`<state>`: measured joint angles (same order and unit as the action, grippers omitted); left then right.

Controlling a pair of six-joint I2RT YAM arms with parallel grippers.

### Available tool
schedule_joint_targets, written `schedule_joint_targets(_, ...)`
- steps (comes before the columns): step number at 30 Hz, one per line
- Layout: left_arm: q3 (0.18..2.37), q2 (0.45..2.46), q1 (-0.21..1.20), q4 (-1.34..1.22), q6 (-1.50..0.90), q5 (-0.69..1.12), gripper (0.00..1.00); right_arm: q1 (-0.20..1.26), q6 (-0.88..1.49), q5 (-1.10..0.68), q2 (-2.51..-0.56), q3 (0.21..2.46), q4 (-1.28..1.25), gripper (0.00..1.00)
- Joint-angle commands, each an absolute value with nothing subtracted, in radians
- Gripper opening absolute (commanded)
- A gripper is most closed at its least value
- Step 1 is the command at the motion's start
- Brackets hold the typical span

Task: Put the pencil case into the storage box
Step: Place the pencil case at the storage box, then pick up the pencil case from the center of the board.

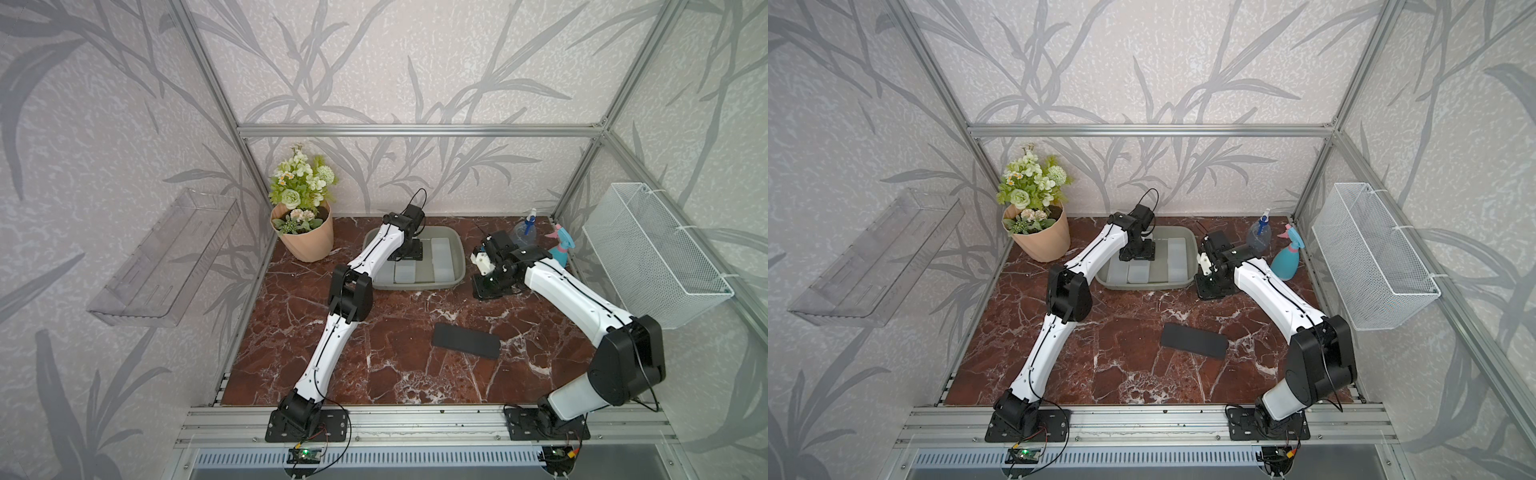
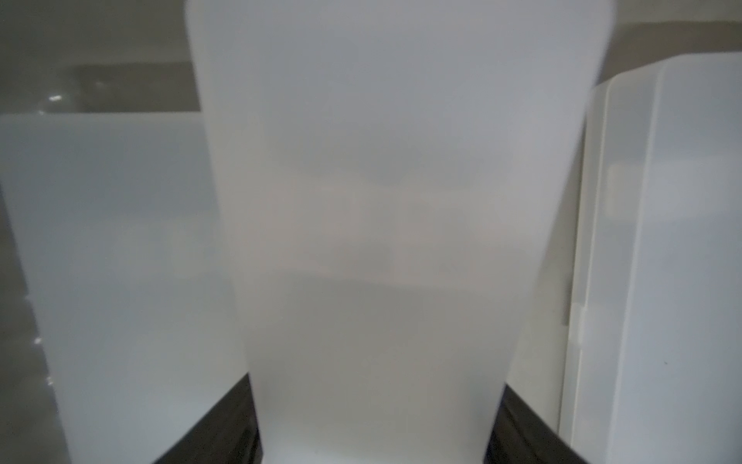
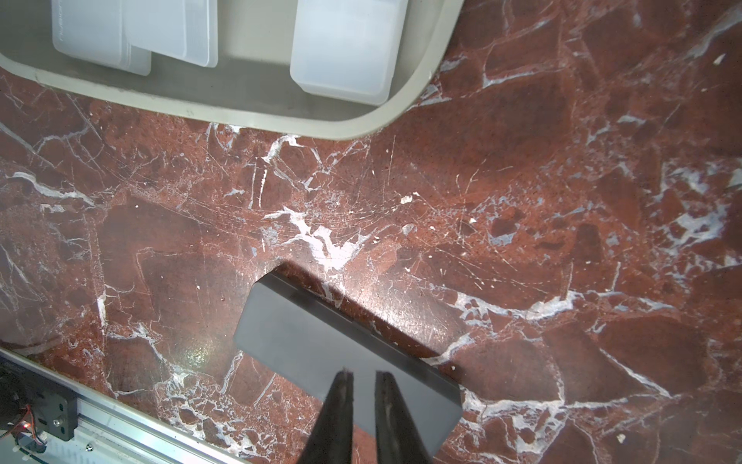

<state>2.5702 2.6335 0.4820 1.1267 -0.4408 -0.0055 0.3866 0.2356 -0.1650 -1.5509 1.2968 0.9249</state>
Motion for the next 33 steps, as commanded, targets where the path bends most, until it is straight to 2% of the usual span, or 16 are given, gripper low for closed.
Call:
schedule_joint_targets(1,2.571,2.658,0.475,1.16,-0.426,-0.025,0.82,0.383,0.237,-0.155,-1.559,1.32,0.944,0.16)
schedule_joint_targets(9,2.598,2.632,0.475,1.154,-0.43,-0.05,0.85,0.383,0.24,-0.155,-1.556,1.318,0.942,0.16)
schedule_joint_targets(14,2.597,2.539,0.477,1.112,-0.457,-0.068,0.86,0.383,0.234,-0.163,-1.55,1.325,0.948,0.18)
schedule_joint_targets(16,2.586,2.474,0.48,1.077,-0.463,-0.079,0.87,0.384,0.215,-0.193,-1.546,1.322,0.946,0.26)
schedule_joint_targets(19,2.529,2.33,0.48,0.999,-0.47,-0.094,0.9,0.415,0.163,-0.214,-1.516,1.299,0.938,0.49)
schedule_joint_targets(21,2.435,2.209,0.48,0.923,-0.463,-0.134,0.92,0.468,0.111,-0.204,-1.49,1.253,0.924,0.61)
schedule_joint_targets(26,2.153,1.972,0.457,0.848,-0.433,-0.203,0.96,0.619,0.0,-0.21,-1.427,1.091,0.853,0.75)
schedule_joint_targets(29,2.001,1.884,0.431,0.894,-0.441,-0.253,0.96,0.643,-0.026,-0.262,-1.443,1.046,0.867,0.79)
schedule_joint_targets(33,1.785,1.761,0.378,0.894,-0.437,-0.234,0.96,0.679,-0.065,-0.242,-1.456,1.015,0.853,0.9)
